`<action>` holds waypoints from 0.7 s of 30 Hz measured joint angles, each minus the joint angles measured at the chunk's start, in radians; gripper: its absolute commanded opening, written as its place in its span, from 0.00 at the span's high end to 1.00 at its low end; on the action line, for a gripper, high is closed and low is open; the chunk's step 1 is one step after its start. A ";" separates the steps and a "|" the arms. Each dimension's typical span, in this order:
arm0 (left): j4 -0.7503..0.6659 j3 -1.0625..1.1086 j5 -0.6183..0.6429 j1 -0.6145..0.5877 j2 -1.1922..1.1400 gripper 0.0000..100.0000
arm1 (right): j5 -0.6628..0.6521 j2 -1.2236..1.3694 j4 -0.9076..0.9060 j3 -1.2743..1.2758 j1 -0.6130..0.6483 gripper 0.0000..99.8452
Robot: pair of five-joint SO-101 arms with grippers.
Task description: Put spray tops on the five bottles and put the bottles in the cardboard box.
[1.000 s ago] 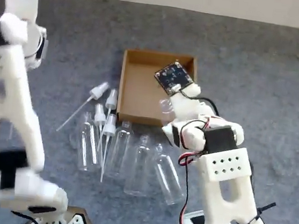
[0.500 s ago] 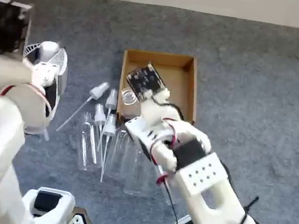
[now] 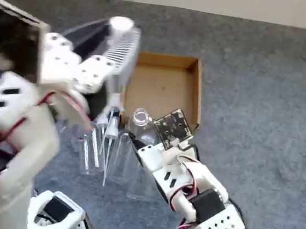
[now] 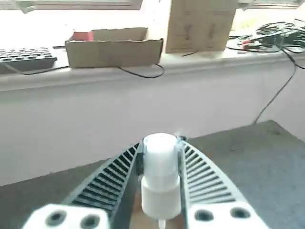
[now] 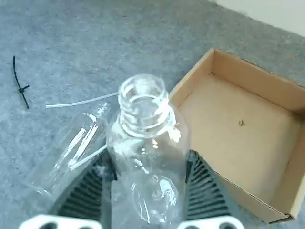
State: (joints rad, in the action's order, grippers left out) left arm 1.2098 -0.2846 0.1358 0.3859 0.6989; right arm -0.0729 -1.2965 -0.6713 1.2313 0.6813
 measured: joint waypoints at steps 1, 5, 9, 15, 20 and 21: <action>-0.041 0.038 0.000 0.026 0.000 0.96 | 0.008 -0.011 0.000 0.005 0.000 1.00; -0.178 0.192 0.003 0.072 -0.015 0.97 | 0.009 -0.038 0.000 0.006 0.000 1.00; -0.235 0.247 0.008 0.083 -0.014 0.97 | 0.009 -0.068 0.000 0.006 0.000 1.00; -0.238 0.298 0.008 0.081 -0.012 0.97 | 0.012 -0.094 0.000 0.006 0.000 1.00; -0.239 0.394 0.008 0.081 -0.012 0.96 | 0.018 -0.098 0.000 0.006 -0.002 1.00; -0.242 0.411 0.008 0.081 -0.012 0.96 | 0.020 -0.098 0.000 0.006 -0.002 1.00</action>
State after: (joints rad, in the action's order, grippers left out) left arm 0.9674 0.1266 0.1435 0.4672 0.6866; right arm -0.0529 -1.3947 -0.6713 1.2375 0.6797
